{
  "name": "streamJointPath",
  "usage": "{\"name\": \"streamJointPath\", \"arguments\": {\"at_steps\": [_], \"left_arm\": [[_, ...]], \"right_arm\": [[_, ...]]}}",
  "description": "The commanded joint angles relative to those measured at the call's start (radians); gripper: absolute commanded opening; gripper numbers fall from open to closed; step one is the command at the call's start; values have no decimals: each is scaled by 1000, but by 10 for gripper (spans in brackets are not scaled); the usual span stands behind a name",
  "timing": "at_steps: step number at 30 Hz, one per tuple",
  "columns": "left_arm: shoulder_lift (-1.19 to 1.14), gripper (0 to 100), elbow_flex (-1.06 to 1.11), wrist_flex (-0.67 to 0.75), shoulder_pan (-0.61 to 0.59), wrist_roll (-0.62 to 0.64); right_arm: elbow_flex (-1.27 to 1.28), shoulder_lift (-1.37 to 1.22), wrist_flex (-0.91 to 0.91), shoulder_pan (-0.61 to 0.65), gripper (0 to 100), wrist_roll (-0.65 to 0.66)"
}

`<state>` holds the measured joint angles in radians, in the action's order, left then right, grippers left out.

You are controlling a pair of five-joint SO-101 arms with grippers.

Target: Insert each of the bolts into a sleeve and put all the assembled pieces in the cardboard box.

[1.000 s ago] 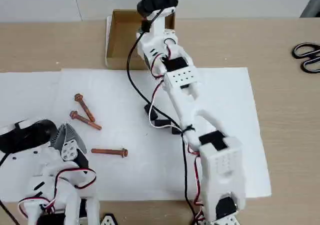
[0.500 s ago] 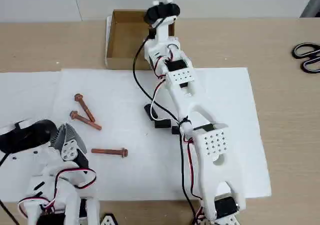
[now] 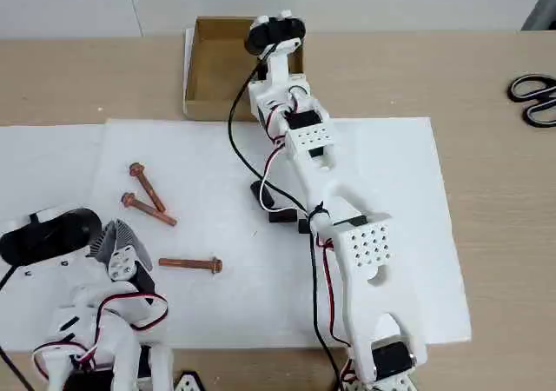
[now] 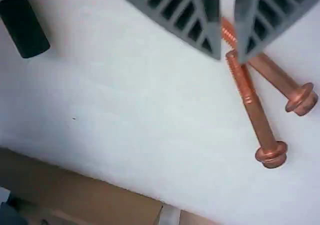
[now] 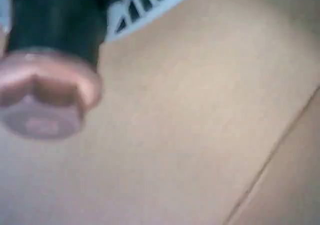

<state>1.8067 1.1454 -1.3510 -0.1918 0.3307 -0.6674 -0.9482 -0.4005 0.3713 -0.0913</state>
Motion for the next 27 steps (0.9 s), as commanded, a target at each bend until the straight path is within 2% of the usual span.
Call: {"name": "streamJointPath", "arguments": {"at_steps": [1,5,8,17,22,27], "left_arm": [[12,7,-7,-3,-8,5],[12,7,-5,-3,-6,5],[12,7,-5,-3,-6,5],[12,7,-5,-3,-6,6],[12,7,-7,-3,-6,6],[12,7,-7,-3,-6,6]], "right_arm": [[-83,38,-50,5,64,12],[-84,39,-82,8,207,12],[-84,41,-82,8,254,12],[-249,41,-113,10,206,8],[-450,41,-335,27,164,6],[-661,38,-661,42,107,6]]}}
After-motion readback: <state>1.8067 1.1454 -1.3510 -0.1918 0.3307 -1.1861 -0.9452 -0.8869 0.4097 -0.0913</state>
